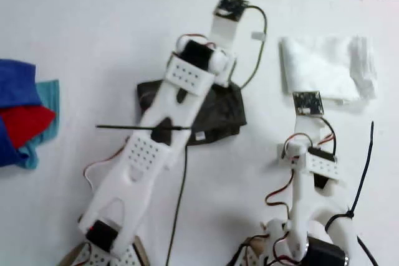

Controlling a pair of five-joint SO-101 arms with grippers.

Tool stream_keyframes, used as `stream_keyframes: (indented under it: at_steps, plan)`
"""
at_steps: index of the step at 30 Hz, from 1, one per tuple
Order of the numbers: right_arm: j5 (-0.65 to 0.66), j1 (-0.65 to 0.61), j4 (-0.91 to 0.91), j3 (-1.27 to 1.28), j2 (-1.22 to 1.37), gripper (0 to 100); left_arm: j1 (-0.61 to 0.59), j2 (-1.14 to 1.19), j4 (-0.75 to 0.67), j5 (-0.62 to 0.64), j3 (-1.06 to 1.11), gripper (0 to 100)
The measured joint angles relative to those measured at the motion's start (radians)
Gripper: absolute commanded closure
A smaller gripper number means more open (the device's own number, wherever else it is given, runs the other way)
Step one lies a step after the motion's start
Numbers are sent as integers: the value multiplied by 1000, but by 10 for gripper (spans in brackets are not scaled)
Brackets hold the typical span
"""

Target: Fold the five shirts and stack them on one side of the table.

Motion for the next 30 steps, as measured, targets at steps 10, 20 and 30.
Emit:
stream_keyframes:
  at_steps: [10,20,30]
  plan:
    - [0,0,0,0,0,981,-152,-155,31,-114,-2,975]
    - [0,0,0,0,0,981,-331,-640,31,-167,568,975]
    - [0,0,0,0,0,981,-427,-819,-512,-173,1475,975]
